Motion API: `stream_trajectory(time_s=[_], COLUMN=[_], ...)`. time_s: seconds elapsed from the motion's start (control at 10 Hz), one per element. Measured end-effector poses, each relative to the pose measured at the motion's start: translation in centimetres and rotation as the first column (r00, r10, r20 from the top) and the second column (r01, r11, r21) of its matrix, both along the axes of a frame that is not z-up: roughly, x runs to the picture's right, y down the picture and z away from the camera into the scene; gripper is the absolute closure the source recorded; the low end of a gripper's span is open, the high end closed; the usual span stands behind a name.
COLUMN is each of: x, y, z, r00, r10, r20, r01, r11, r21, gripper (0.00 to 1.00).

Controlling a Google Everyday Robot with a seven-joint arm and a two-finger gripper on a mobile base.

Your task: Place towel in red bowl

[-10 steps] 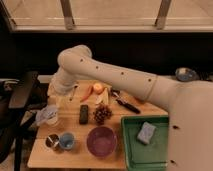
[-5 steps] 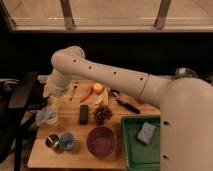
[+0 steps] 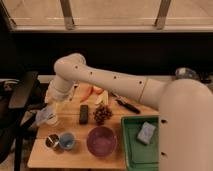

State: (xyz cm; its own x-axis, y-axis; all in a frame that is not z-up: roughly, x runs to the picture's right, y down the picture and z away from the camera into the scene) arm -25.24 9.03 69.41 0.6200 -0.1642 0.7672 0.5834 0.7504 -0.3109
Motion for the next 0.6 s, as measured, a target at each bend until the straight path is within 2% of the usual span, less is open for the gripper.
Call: stream_trajectory(time_s=[0.2,0.6], x=[-0.9,-2.7], y=[2.0,3.0], z=[1.7,3.1], r00=[1.0,1.0], r10=[0.002,-0.002], r20=[0.007,0.025], r01=[-0.002,0.004], r11=[0.9994,0.9972], r21=[-0.035,-0.074], gripper=[0.45,0.45])
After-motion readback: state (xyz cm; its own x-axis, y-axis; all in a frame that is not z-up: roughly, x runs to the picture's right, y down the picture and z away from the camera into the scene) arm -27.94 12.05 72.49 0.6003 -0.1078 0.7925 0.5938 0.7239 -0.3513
